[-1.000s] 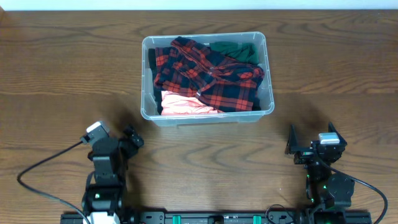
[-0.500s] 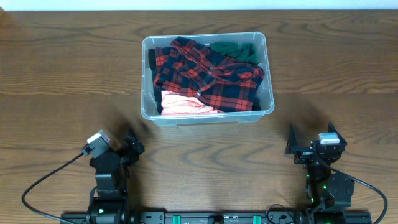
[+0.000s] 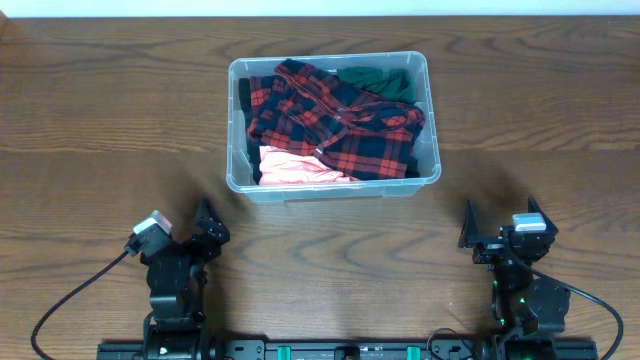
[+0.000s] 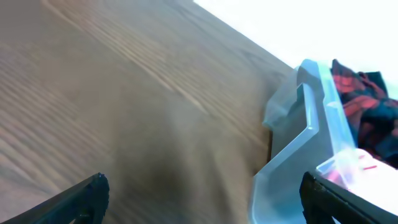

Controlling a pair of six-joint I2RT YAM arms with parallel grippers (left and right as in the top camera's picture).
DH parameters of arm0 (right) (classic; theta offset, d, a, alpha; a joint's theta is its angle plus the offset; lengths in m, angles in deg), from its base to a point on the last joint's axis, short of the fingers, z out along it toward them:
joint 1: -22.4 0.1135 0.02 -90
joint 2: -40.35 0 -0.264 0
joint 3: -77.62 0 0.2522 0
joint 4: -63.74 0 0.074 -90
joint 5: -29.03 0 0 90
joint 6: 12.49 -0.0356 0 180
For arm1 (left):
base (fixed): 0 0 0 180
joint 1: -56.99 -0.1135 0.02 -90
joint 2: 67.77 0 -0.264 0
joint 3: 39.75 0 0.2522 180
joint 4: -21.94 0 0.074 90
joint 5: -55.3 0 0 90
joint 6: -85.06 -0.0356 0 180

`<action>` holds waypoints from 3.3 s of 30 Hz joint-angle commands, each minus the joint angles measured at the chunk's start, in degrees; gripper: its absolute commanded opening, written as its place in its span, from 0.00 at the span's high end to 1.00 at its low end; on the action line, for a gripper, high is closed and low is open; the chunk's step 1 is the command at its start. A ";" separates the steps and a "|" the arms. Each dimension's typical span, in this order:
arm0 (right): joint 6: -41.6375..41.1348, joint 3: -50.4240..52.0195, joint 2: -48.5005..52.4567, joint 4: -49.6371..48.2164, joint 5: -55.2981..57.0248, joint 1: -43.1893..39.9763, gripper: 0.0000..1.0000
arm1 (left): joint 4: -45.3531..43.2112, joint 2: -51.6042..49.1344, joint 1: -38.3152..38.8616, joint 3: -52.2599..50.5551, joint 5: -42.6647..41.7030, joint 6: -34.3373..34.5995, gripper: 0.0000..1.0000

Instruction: Pack container

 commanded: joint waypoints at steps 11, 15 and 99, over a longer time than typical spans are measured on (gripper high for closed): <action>0.76 0.13 -0.39 0.17 -0.39 -0.09 0.01 | 0.33 9.81 -0.35 -2.34 -6.71 -23.39 0.02; 0.74 0.15 -0.39 0.20 -0.42 -0.09 0.01 | 0.33 11.39 -0.35 -2.32 -7.13 -27.56 0.02; 0.74 0.15 -0.39 0.17 -0.39 -0.09 0.01 | 0.31 13.27 -0.20 -2.32 -8.55 -33.24 0.02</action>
